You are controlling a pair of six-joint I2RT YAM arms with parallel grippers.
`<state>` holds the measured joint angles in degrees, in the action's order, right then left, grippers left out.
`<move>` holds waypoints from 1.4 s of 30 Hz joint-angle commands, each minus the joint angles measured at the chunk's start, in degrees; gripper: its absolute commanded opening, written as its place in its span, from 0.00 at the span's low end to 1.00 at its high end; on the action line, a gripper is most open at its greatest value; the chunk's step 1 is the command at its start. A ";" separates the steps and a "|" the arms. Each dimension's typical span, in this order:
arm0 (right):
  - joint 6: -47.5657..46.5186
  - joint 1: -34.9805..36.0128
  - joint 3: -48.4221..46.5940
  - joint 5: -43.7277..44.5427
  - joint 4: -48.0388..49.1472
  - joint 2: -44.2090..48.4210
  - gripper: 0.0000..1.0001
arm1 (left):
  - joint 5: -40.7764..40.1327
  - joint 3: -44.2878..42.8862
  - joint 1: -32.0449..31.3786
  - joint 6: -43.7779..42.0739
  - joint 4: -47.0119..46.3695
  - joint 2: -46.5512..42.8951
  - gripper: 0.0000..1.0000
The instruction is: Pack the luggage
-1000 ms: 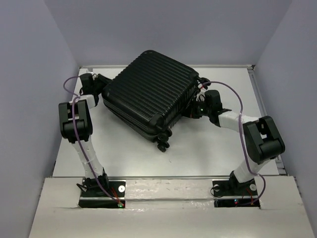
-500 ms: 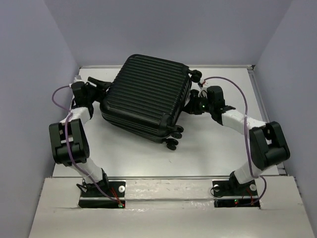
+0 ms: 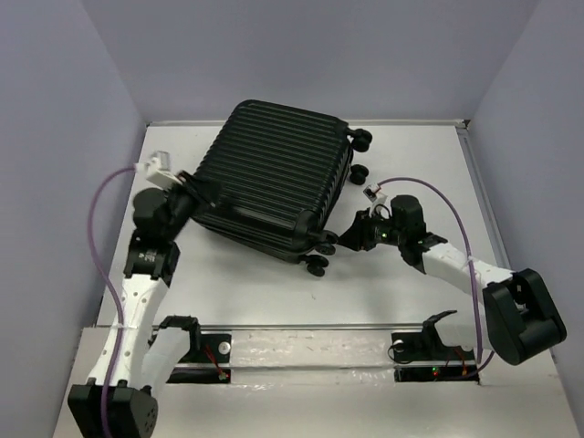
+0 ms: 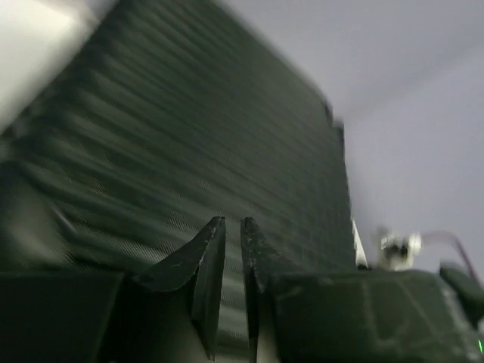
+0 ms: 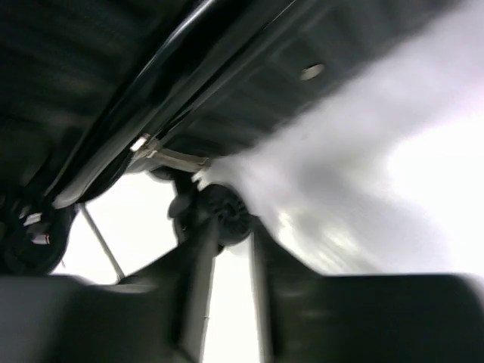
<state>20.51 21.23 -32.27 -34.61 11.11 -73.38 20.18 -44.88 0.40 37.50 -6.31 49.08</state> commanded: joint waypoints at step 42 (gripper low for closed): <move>0.83 6.80 6.33 -0.39 45.05 -10.82 0.07 | -23.78 2.17 -58.85 14.63 -12.50 17.80 0.44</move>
<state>17.91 25.58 -28.49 -40.27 47.27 -87.11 1.32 -37.76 -58.11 52.56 -10.68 65.78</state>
